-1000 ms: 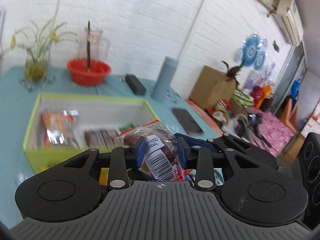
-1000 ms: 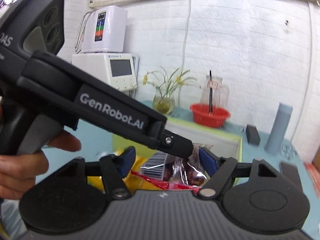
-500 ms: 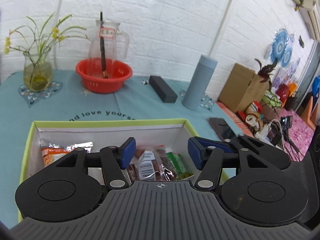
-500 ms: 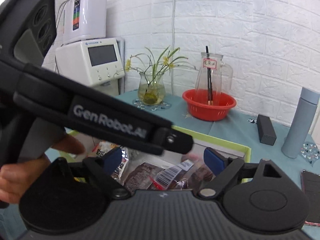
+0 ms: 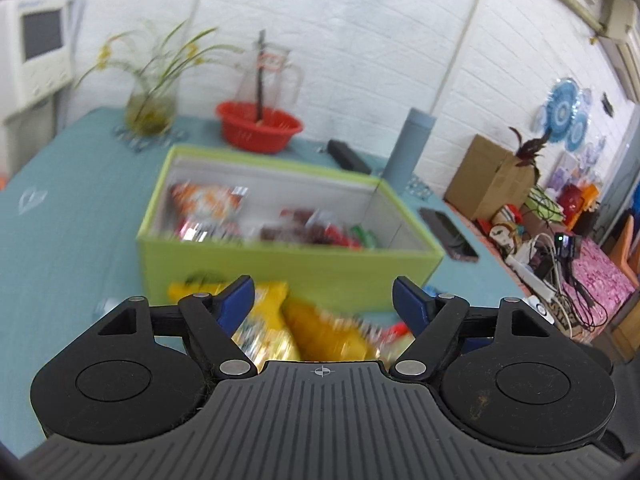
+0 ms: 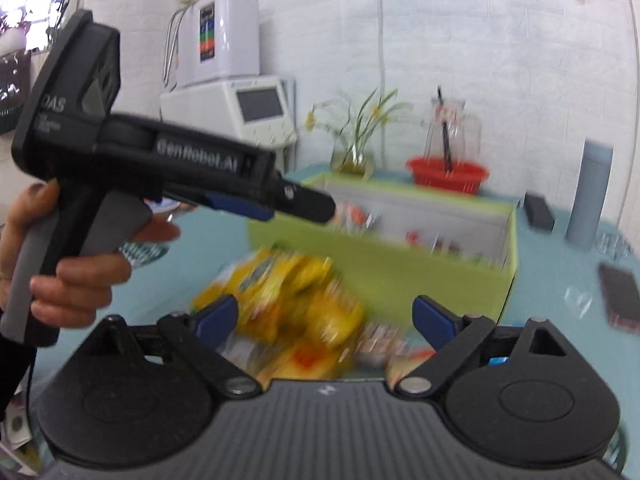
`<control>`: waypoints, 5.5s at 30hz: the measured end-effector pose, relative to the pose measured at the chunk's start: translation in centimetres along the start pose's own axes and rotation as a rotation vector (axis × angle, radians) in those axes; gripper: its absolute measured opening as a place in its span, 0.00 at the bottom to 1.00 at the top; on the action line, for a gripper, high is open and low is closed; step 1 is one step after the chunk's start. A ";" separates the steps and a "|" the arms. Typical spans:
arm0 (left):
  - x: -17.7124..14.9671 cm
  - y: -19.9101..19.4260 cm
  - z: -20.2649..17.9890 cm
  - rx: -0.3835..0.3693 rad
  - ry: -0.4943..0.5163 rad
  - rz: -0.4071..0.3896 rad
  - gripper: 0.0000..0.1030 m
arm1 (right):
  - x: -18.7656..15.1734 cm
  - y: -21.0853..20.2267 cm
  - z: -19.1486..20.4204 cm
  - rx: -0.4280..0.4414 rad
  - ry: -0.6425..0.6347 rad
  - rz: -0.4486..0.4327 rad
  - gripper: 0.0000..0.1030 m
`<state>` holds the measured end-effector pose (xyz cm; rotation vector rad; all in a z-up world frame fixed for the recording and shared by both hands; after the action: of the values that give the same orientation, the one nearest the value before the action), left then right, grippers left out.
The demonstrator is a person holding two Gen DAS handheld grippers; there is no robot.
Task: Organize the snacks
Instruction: 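Grasp the yellow chip bag with the left gripper, then lower the yellow chip bag into the green box and release it, then move the left gripper to the white-and-yellow packet and grasp it, then carry the white-and-yellow packet into the green box and release it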
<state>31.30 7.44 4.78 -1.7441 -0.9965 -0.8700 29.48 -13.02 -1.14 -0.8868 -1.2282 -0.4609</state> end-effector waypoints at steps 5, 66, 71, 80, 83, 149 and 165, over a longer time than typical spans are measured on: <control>-2.0 -2.0 2.5 0.100 -0.032 0.004 0.62 | -1.1 -0.5 2.4 0.046 0.024 0.031 0.91; -9.1 -4.3 4.5 -0.049 -0.150 0.260 0.24 | -3.4 4.3 7.8 0.117 0.022 0.150 0.88; -7.2 -5.8 4.1 -0.103 -0.156 0.217 0.20 | -1.9 2.8 9.3 0.093 -0.083 0.092 0.71; 2.1 -0.5 1.3 -0.106 -0.004 0.098 0.22 | 5.3 6.1 5.4 0.041 -0.160 -0.035 0.77; 5.4 3.3 0.5 -0.096 0.056 0.065 0.22 | 8.0 8.8 2.4 0.018 -0.157 -0.055 0.77; -11.0 -6.4 -0.5 -0.058 -0.050 0.285 0.20 | -7.5 -2.1 11.0 0.036 -0.017 0.126 0.65; 6.5 3.8 1.0 0.014 0.136 -0.008 0.20 | 7.5 11.7 5.0 0.058 -0.202 -0.028 0.71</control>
<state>37.64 9.07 8.75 -1.6475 -0.9186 -0.9711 37.28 -0.95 2.37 -0.8832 -1.4327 -0.3624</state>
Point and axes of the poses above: each gripper's, at about its wrist camera, not at the fingertips, and y roughly the way its jaws point, z to its left, x to its top, the point moved 3 cm from there along y, roughly the way its jaws point, and after that the axes turned 11 degrees about -z, right-handed, at the moved point
